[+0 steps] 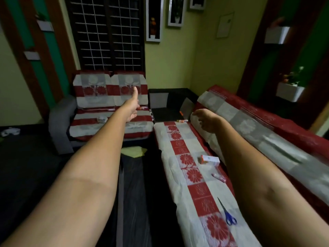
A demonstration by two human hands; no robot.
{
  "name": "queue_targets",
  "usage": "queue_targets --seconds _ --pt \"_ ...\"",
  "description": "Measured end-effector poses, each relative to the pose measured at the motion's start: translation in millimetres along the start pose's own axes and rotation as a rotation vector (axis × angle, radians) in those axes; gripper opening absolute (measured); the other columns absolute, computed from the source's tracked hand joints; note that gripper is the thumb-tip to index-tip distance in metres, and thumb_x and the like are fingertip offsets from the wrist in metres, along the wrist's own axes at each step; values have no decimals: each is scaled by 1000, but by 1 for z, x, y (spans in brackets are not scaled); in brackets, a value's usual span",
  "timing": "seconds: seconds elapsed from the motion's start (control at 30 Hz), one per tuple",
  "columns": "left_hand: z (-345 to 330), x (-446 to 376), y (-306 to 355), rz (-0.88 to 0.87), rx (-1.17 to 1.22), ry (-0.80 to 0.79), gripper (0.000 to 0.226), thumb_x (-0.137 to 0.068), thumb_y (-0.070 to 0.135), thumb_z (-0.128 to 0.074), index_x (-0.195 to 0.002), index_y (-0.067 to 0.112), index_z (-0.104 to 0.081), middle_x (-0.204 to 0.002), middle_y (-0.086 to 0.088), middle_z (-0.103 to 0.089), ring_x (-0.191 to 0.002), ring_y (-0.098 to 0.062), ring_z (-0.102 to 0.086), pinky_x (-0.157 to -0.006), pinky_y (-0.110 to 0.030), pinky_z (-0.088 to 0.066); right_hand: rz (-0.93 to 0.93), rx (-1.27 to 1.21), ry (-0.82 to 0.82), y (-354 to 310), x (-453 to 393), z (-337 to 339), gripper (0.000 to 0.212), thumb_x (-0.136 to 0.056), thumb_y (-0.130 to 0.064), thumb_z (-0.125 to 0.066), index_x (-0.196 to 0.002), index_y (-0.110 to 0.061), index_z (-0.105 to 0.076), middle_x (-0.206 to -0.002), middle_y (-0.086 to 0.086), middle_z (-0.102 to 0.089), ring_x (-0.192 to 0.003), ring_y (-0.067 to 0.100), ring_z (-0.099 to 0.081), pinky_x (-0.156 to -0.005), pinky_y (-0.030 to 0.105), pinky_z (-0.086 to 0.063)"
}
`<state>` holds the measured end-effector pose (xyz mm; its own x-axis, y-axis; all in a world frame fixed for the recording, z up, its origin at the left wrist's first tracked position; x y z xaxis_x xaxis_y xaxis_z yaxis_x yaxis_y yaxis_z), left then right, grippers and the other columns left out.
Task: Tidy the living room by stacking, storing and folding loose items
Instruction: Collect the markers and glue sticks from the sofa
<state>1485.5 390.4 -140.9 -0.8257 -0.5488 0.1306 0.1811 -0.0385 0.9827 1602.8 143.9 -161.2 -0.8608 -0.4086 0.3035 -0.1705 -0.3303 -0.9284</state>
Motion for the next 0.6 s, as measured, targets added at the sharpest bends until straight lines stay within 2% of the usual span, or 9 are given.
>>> queue_targets --seconds 0.07,0.13,0.2,0.27,0.3,0.37,0.43,0.57,0.6 --pt "2 -52 20 -16 5 -10 86 -90 71 -14 -152 11 -20 -155 -13 -27 -144 -32 -21 -119 -44 -20 0 10 8 -25 -47 0 30 -98 -26 -45 -121 -8 -53 -95 4 -53 -69 16 -53 -46 23 -40" --pt "7 -101 46 -41 0 -18 86 -91 71 -14 -152 11 -19 -156 -12 -26 -145 -31 -21 -118 -43 -20 14 -4 12 -58 -95 1 18 -97 -24 -46 -95 -8 -55 -81 5 -49 -56 14 -51 -41 23 -39" --pt "14 -154 72 -84 15 -12 87 -90 71 -13 -151 10 -21 -156 -11 -26 -145 -30 -21 -118 -42 -20 53 -61 -4 -92 -148 -2 24 -93 -29 -50 -102 -7 -55 -93 9 -53 -75 18 -59 -57 29 -47" --pt "20 -201 87 -110 25 1 87 -90 71 -13 -150 9 -24 -155 -12 -28 -144 -30 -23 -118 -41 -20 75 -53 46 -111 -203 -5 52 -85 -34 -57 -130 -9 -47 -121 13 -48 -110 31 -51 -85 42 -47" --pt "23 -228 90 -109 19 5 87 -91 71 -13 -150 9 -25 -155 -12 -28 -144 -30 -23 -118 -41 -20 77 -48 47 -116 -236 -10 59 -82 -35 -59 -134 -11 -44 -127 14 -46 -116 35 -47 -89 46 -45" --pt "27 -268 89 -94 -2 -4 86 -91 70 -12 -151 9 -24 -155 -13 -27 -144 -30 -22 -118 -42 -19 29 -56 31 -117 -279 -20 53 -80 -37 -61 -126 -14 -47 -113 15 -49 -102 34 -50 -71 42 -46" --pt "31 -310 80 -70 -8 -26 86 -91 70 -10 -151 10 -22 -156 -14 -25 -145 -30 -21 -118 -43 -18 -15 -61 34 -117 -318 -30 34 -84 -36 -59 -109 -18 -47 -91 8 -45 -82 25 -47 -58 35 -39" --pt "42 -407 60 -31 -17 -31 86 -90 72 -11 -152 13 -19 -156 -14 -24 -145 -30 -20 -119 -44 -18 -13 -69 34 -131 -418 -50 16 -85 -32 -59 -87 -22 -47 -78 1 -37 -67 18 -40 -54 30 -32" --pt "45 -433 60 -29 -20 -23 87 -89 72 -12 -152 13 -19 -156 -13 -24 -145 -30 -20 -119 -43 -18 -10 -62 27 -138 -447 -55 17 -84 -33 -60 -86 -21 -48 -80 3 -41 -68 19 -43 -57 31 -36"
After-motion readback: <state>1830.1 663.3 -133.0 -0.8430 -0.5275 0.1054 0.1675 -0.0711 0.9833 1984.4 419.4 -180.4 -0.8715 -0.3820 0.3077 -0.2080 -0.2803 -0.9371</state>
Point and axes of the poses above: each hand's wrist, its own x-axis away from the middle knuckle, its own z-axis out of the back of the hand, y = z × x, the point moved 3 cm from there along -x, towards the middle knuckle
